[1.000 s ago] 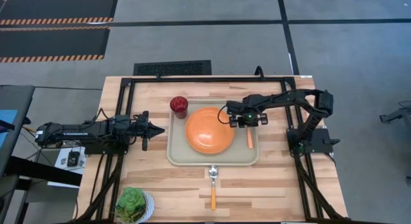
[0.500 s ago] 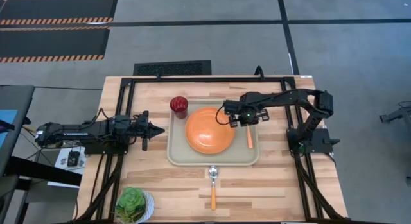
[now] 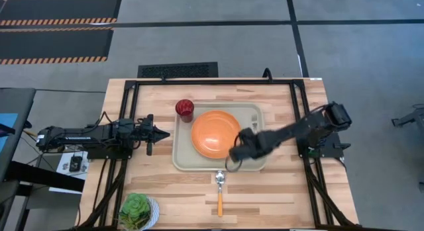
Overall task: Pick and place plate/cup/fork/spoon on tray
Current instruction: Put the orange spoon to the right of the orange plate on the gray serving tray
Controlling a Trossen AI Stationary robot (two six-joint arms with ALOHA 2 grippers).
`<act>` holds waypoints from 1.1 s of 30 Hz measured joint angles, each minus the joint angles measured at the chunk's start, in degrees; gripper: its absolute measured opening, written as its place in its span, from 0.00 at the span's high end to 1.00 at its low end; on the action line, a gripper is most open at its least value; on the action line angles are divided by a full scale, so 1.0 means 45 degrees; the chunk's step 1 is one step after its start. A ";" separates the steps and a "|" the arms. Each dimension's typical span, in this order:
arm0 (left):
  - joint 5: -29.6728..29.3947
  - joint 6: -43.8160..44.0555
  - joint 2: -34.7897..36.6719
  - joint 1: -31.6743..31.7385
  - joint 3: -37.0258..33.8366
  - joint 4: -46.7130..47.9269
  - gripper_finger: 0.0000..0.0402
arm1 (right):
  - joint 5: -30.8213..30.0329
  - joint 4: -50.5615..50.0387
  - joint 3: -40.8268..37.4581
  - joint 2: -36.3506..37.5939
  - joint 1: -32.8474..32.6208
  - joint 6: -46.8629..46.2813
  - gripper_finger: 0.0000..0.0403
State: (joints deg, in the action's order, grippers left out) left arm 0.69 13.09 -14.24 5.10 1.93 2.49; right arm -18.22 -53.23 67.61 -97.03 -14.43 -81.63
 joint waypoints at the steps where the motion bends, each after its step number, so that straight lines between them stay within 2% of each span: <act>1: 0.0000 -0.0001 0.0000 0.0000 0.0000 -0.0001 1.00 | -0.0515 0.0277 0.0000 0.0000 -0.0426 -0.0056 0.94; 5: -0.0049 -0.0103 0.0000 0.0000 0.0000 0.0001 1.00 | -0.2002 0.1326 0.0000 0.0000 -0.1684 -0.0052 0.96; 10: -0.0194 -0.0228 0.0000 0.0000 0.0000 0.0013 1.00 | -0.2306 0.2768 0.0000 0.0000 -0.2058 0.0852 0.95; 18: -0.0199 -0.0341 0.0000 0.0000 0.0000 0.0018 1.00 | -0.1991 0.4731 -0.0021 -0.0189 -0.1727 0.1640 0.93; 21: -0.0179 -0.0396 0.0000 0.0000 0.0000 0.0018 1.00 | -0.1425 0.6716 0.0006 -0.0374 -0.1588 0.2744 0.96; 27: 0.0061 -0.0620 -0.0004 -0.0010 0.0000 -0.0010 1.00 | -0.1395 1.0560 0.0024 -0.1186 -0.1980 0.4542 0.98; 33: 0.0411 -0.0628 -0.0289 -0.0010 0.0000 -0.0058 1.00 | -0.1140 1.1835 -0.0015 -0.2244 -0.2521 0.3779 0.91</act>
State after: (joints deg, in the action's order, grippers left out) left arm 2.54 10.26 -15.54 5.06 1.93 2.22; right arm -23.34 0.03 67.55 -107.13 -25.78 -64.63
